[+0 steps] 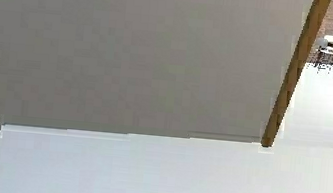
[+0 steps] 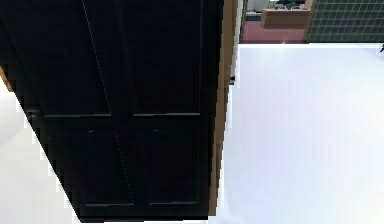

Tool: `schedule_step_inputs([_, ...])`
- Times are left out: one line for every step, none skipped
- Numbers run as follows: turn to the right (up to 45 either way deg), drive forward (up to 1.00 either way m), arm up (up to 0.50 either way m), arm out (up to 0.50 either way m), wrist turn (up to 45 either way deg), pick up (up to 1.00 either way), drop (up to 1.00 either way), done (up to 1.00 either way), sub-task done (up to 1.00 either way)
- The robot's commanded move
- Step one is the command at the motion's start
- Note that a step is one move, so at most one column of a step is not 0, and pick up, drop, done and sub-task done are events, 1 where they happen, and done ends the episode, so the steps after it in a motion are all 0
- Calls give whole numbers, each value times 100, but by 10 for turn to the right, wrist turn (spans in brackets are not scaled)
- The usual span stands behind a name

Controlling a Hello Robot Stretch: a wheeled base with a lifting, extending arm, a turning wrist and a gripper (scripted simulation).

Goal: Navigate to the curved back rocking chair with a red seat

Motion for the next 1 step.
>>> schedule_step_inputs([210,0,0,0,0,0,0,0,0])
